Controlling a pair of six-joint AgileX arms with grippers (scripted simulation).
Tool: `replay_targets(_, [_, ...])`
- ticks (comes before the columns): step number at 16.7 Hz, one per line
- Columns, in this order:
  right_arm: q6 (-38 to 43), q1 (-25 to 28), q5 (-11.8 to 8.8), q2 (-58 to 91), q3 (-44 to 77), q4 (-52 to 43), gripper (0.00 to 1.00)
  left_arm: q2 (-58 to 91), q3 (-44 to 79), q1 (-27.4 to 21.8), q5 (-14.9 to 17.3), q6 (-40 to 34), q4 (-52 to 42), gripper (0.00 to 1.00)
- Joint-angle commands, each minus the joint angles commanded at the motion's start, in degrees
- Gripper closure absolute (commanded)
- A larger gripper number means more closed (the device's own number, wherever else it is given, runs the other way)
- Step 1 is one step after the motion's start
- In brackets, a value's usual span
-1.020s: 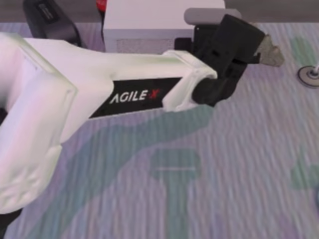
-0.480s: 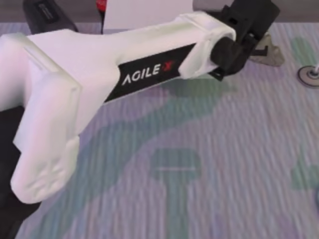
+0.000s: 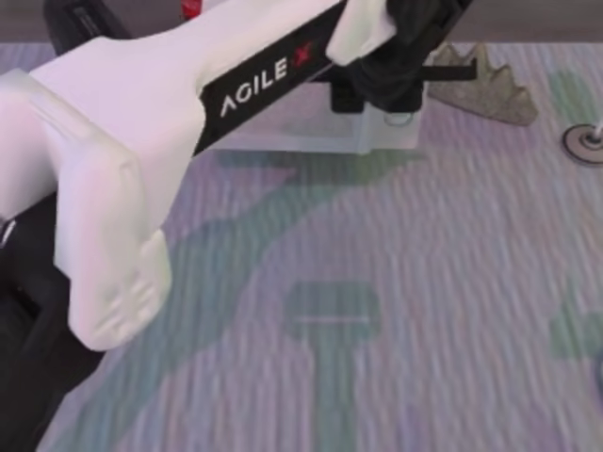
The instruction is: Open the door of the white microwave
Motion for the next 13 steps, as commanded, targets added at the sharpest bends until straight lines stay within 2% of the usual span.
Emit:
replay_targets(3, [0.0, 0.0, 0.0, 0.0, 0.0, 0.0, 0.00, 0.9, 2.8, 0.6, 1.6, -1.0, -3.6, 1.00])
replay_targets(13, [0.0, 0.0, 0.0, 0.0, 0.0, 0.0, 0.00, 0.9, 2.8, 0.6, 1.6, -1.0, -3.7, 1.00])
